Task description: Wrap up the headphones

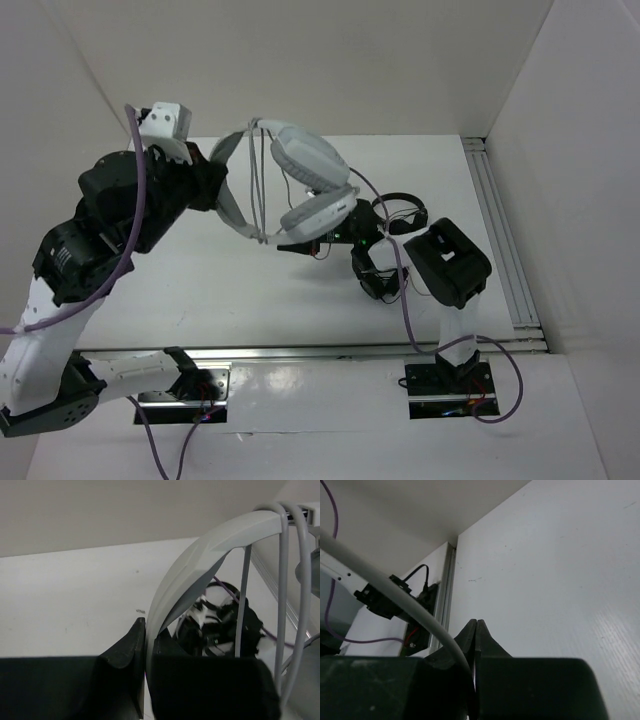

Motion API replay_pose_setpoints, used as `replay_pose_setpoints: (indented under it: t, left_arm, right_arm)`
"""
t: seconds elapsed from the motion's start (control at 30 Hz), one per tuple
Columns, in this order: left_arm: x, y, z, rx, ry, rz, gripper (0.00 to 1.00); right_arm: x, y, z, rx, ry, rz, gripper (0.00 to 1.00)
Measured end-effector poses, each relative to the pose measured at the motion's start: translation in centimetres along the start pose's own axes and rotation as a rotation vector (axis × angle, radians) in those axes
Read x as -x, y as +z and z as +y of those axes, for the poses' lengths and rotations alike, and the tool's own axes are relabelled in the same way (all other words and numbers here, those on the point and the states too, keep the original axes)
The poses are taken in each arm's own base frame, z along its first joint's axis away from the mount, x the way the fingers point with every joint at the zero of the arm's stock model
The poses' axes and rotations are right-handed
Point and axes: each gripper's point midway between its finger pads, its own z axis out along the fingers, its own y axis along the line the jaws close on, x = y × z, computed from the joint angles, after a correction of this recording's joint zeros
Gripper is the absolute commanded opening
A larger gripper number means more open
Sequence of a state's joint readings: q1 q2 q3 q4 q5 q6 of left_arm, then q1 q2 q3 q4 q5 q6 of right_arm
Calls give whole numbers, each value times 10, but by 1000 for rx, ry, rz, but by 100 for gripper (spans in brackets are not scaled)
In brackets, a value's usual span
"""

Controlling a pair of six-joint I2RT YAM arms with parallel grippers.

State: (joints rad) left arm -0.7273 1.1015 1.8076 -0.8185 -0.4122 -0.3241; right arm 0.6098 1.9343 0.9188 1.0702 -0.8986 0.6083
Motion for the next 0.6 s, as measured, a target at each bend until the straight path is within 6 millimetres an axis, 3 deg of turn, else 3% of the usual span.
replay_pose_setpoints:
  t: [0.17,0.27,0.33,0.37,0.43,0.5,0.6]
  left_arm:
    - [28,43,36,200,-54,-39,0]
    - [27,94,74,339,-100,1,0]
    - [10,125,108,431,-121,62,0]
    - [-3,139,125,473,-128,104,0]
    - [-40,155,157,551,-129,224,0]
    - [-84,155,175,597,-123,367,0]
    - [-134,148,186,635,-96,505,0]
  right_arm:
    - [-6,7,28,40,-12,-41,0]
    - [-16,11,62,60,-66,-33,0]
    - [-19,16,81,35,-119,-22,0]
    - [-14,21,108,52,-175,-33,0]
    - [-4,26,142,40,-262,-57,0]
    - [7,26,161,-17,-336,-80,0]
    - [1,23,162,-141,-403,-22,0]
